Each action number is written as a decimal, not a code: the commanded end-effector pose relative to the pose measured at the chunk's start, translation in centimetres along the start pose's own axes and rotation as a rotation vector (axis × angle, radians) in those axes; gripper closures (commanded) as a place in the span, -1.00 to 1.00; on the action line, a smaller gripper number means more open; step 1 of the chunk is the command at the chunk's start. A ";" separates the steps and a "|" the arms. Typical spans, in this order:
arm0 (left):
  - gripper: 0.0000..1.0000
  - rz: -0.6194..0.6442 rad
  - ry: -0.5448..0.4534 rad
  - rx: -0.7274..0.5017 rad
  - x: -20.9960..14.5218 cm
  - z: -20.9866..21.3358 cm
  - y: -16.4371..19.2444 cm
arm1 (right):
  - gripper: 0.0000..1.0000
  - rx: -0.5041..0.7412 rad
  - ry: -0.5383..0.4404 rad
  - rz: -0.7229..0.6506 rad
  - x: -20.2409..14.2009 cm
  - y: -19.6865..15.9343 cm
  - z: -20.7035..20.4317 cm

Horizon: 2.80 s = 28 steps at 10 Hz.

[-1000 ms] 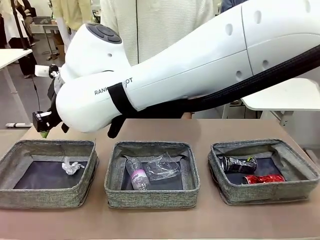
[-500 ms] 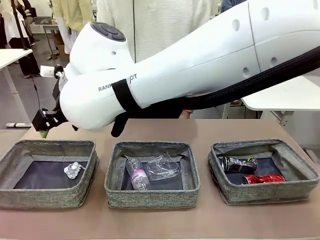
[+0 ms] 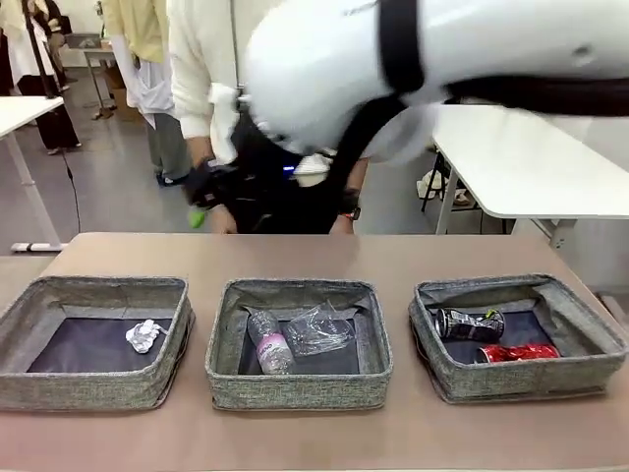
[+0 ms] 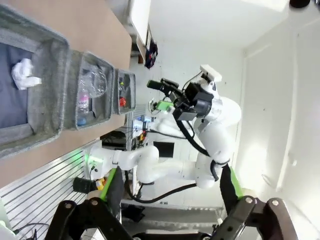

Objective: Sort the waste into the appropriate baskets.
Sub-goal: Place the picked waste into the Fabric basket indicated by the person.

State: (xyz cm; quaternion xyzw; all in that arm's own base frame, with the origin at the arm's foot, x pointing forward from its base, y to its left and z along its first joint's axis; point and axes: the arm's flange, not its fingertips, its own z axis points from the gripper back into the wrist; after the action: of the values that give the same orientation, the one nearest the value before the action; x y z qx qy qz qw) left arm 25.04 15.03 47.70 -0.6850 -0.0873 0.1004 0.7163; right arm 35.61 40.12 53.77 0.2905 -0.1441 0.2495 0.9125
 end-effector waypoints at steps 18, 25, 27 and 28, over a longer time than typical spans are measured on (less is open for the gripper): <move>-1.00 -0.094 0.358 0.125 2.3 -25.6 -0.1 | -1.00 0.488 -0.124 -0.577 -21.5 -27.9 18.8; -1.00 -0.094 0.358 0.125 2.3 -25.6 -0.1 | -1.00 0.488 -0.124 -0.577 -21.5 -27.9 18.8; -1.00 -0.094 0.358 0.125 2.3 -25.6 -0.1 | -1.00 0.488 -0.124 -0.577 -21.5 -27.9 18.8; -1.00 -0.094 0.358 0.125 2.3 -25.6 -0.1 | -1.00 0.488 -0.124 -0.577 -21.5 -27.9 18.8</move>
State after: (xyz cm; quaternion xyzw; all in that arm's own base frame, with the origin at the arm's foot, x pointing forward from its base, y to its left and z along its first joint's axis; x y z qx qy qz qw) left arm 34.22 -9.33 46.45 -0.6407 0.0094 -0.0537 0.7658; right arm 30.32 1.13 46.92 0.5333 -0.0436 -0.0156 0.8446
